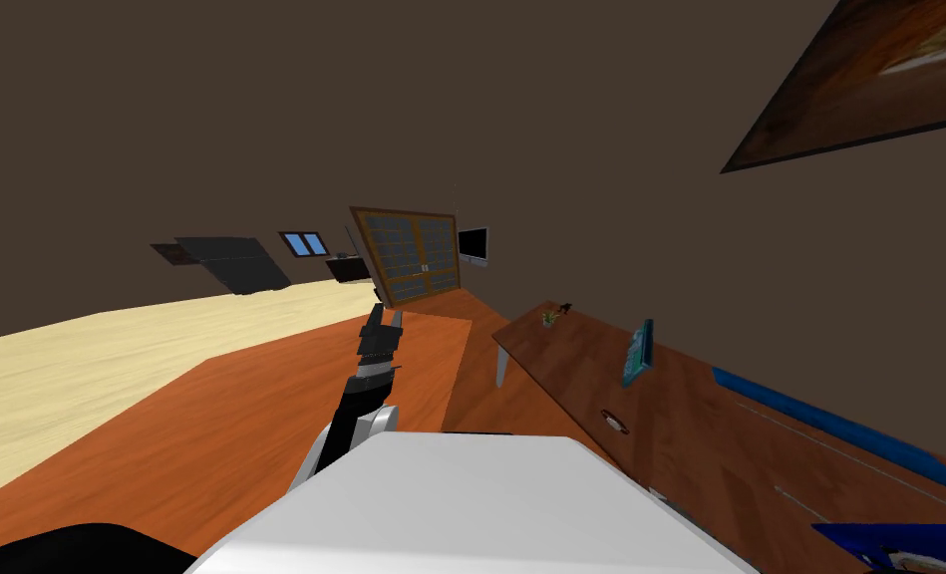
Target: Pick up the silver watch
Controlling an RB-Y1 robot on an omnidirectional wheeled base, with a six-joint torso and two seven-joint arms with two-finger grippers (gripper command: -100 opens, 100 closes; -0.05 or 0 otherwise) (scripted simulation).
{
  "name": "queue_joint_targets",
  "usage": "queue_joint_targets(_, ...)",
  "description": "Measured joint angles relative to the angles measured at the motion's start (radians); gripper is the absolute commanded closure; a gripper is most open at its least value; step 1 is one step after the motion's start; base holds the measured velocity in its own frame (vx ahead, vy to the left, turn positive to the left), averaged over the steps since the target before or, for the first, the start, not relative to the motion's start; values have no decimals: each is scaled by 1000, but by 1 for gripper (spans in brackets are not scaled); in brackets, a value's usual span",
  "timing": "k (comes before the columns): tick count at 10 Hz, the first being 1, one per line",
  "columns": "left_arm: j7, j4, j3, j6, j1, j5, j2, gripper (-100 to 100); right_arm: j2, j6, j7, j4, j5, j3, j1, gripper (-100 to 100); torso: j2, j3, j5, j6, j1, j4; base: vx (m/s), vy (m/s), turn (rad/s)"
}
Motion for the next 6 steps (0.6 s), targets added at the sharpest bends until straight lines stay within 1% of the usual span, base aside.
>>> queue_joint_targets(2, 0, 0, 0, 0, 0, 0, 0, 0, -54, 9, 34, 63, 24, 15, 1, -100, -3, -2, 0, 0, 1, -1, 149, 46, 147)
queue_joint_targets(3, 0, 0, 0, 0, 0, 0, 0, 0, -76, 3, 55, 94, 34, 10, 12, -100, -3, -2, 0, 0, 0, -1, 114, 7, 143)
queue_joint_targets(4, 0, 0, 0, 0, 0, 0, 0, 0, -95, 5, 73, 122, 45, 19, 10, -100, -2, -1, 0, 0, -1, -1, 106, 3, 150)
queue_joint_targets(5, 0, 0, 0, 0, 0, 0, 0, 0, -119, 27, 81, 125, 55, 38, 9, -100, -1, -1, 0, 0, -2, 0, 125, 3, 153)
queue_joint_targets(6, 0, 0, 0, 0, 0, 0, 0, 0, -140, 42, 90, 135, 62, 48, 12, -100, -2, -1, 0, 0, -2, 0, 125, 9, 135)
